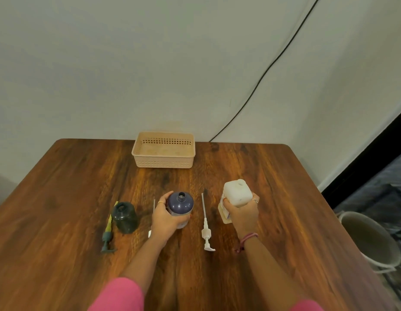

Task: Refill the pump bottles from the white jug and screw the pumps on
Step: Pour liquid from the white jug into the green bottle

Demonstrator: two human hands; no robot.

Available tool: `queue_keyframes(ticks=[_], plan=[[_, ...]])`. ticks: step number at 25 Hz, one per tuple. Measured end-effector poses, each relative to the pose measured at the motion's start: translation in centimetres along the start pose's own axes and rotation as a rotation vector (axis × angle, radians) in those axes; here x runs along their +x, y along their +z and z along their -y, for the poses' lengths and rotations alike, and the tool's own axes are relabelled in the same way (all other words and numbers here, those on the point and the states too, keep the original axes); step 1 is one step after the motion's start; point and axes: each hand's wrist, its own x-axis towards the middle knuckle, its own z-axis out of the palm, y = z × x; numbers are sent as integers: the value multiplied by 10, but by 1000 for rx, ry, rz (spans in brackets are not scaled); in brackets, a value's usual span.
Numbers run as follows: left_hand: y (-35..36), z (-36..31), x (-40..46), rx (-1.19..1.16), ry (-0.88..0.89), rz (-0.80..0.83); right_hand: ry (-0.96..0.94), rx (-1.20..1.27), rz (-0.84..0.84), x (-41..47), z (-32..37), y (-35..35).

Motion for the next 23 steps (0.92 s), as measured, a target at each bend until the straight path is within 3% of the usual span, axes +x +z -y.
queue_keyframes(ticks=[15, 23], plan=[[7, 37, 2, -19, -111, 23, 57, 54, -8, -15, -32, 15], [-1, 30, -5, 143, -90, 42, 38, 86, 24, -15, -39, 16]])
